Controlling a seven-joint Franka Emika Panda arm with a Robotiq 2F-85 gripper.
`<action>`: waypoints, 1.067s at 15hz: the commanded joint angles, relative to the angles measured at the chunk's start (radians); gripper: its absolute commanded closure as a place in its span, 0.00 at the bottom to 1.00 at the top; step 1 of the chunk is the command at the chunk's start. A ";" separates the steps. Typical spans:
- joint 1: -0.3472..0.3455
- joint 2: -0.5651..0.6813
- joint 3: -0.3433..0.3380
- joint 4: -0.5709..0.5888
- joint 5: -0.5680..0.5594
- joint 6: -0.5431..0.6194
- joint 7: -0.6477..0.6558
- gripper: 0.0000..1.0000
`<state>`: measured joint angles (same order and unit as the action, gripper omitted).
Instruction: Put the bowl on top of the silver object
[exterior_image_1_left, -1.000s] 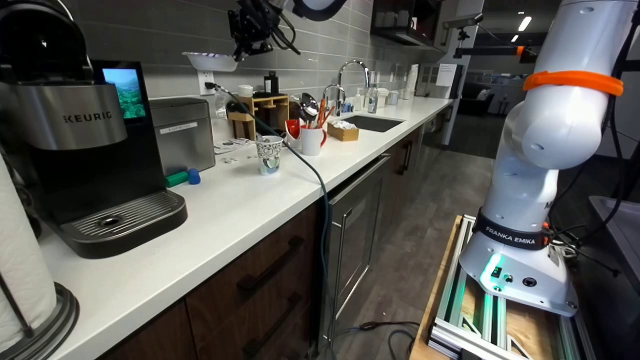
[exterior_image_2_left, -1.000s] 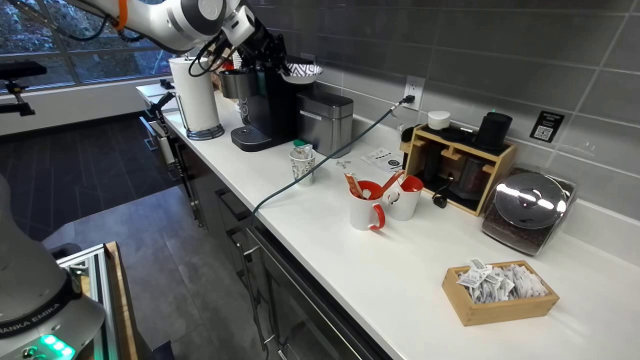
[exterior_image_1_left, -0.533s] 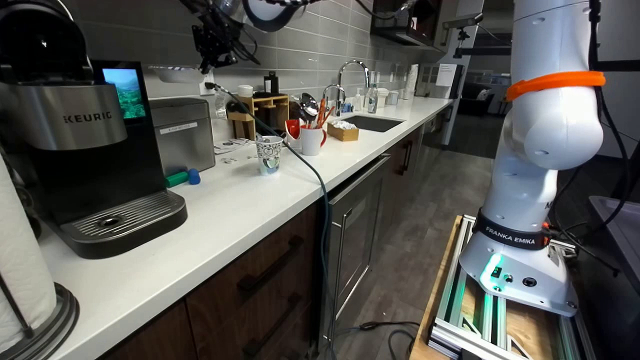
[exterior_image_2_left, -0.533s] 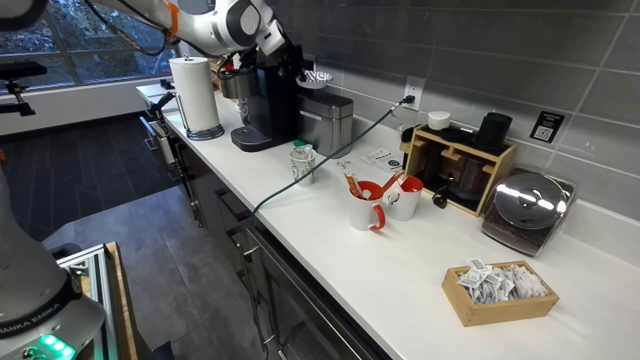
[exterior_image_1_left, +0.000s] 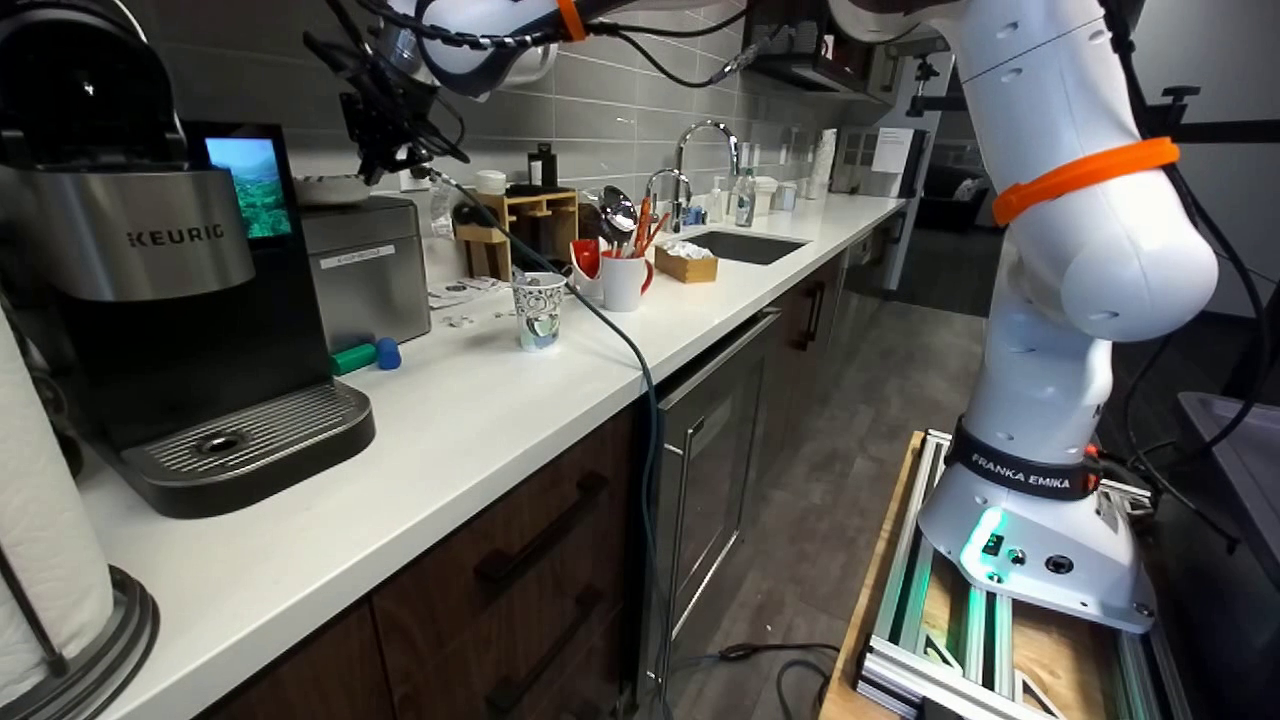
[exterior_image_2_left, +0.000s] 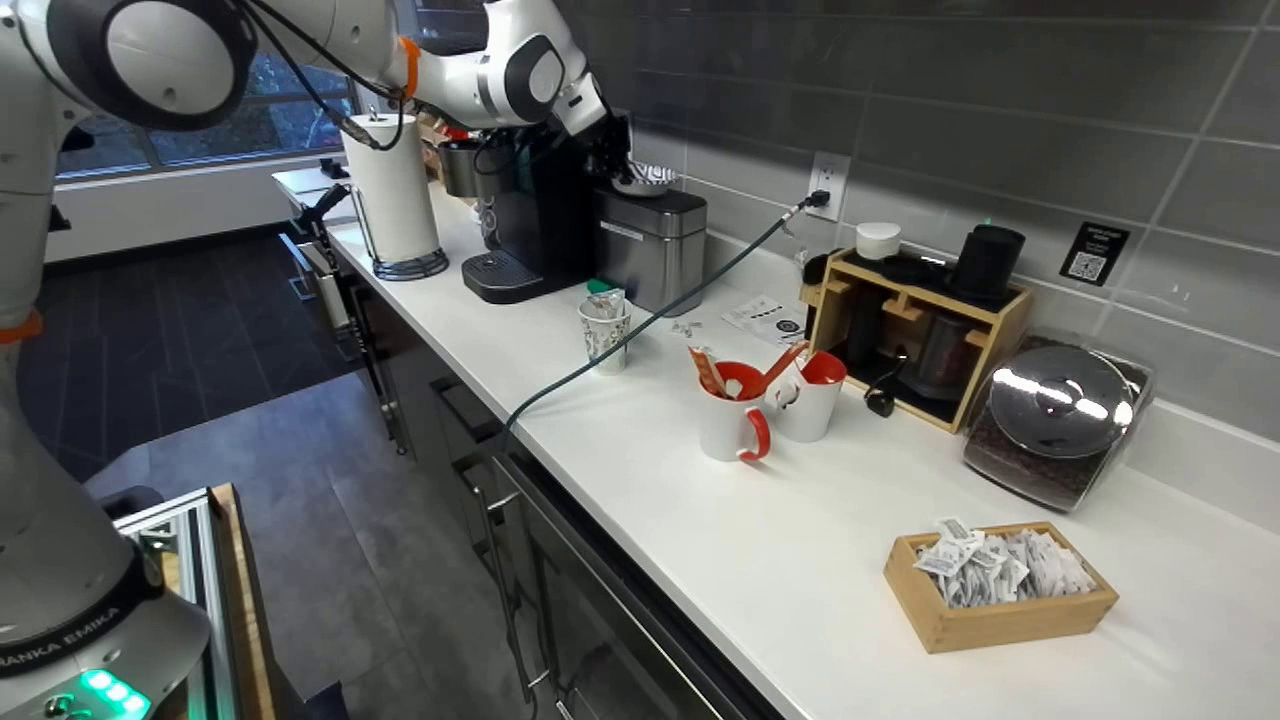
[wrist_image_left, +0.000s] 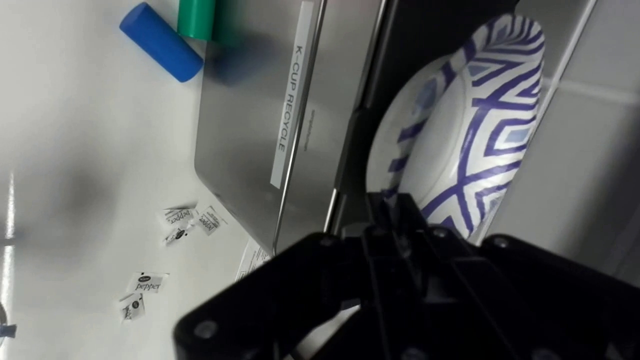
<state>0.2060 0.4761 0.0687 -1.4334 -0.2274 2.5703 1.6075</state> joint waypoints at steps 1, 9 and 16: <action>0.041 0.013 -0.055 0.031 0.024 -0.047 -0.007 0.57; -0.022 -0.222 0.013 -0.330 0.177 0.067 -0.196 0.01; -0.009 -0.430 0.012 -0.699 0.112 0.012 -0.464 0.00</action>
<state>0.1966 0.1622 0.0829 -1.9365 -0.0720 2.5959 1.2110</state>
